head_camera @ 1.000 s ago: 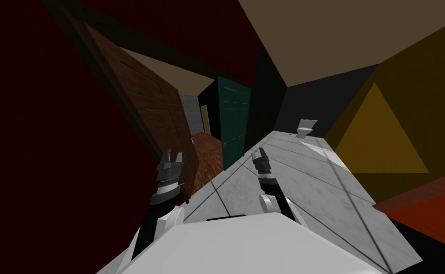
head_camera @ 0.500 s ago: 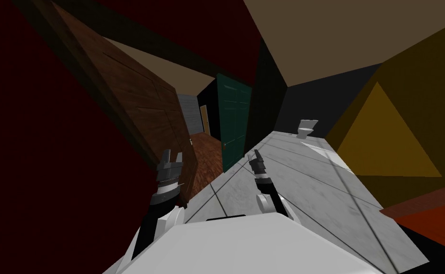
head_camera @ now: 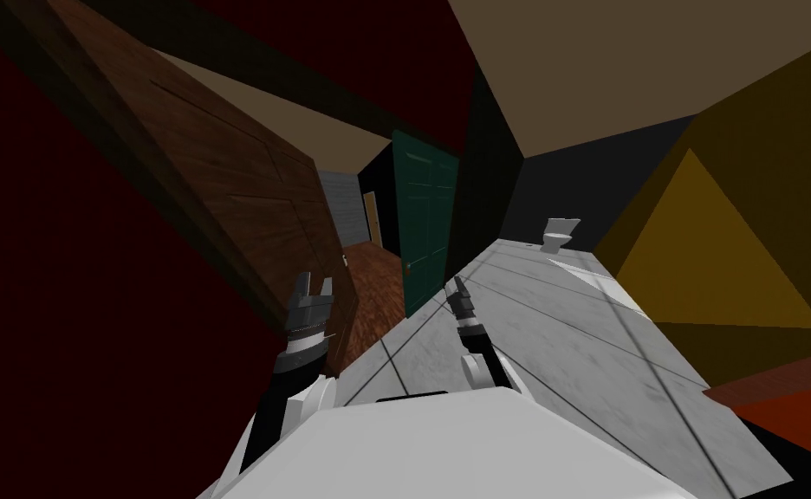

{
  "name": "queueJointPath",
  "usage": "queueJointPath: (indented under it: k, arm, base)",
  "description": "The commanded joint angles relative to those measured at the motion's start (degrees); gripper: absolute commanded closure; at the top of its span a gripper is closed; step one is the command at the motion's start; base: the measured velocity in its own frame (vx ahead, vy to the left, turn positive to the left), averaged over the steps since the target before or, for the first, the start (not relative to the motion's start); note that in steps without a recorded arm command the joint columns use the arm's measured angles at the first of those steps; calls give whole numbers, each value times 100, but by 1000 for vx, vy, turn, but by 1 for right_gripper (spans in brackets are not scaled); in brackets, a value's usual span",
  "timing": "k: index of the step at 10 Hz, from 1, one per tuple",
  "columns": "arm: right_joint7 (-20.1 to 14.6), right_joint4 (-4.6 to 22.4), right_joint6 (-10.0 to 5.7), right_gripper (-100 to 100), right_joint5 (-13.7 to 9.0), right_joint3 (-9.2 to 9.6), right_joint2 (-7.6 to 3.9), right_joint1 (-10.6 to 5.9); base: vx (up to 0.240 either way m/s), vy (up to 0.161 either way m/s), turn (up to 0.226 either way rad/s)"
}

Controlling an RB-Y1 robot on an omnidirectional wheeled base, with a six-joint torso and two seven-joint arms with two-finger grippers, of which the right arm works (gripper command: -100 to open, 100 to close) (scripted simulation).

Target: Push the door open

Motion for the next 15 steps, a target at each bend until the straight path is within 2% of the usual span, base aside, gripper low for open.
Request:
queueJointPath:
  k: [1, 8, 9, 13, 14, 15]
  arm:
    - [-24, 236, -61, -100, 35, 85, -18, -103]
    - [-138, 1290, -358, -100, 175, 440, -132, -536]
    - [-138, 1302, -358, -100, 175, 440, -132, -536]
    - [-207, 1941, -535, -100, 259, 653, -183, -797]
    - [-207, 1941, -535, -100, 259, 653, -183, -797]
    - [-224, 2102, -580, -100, 280, 707, -195, -862]
  base:
    - [97, -19, -12]
    - [101, -24, -10]
    - [65, -20, -3]
    - [79, -26, -10]
    - [66, -13, -4]
    - [57, -20, -10]
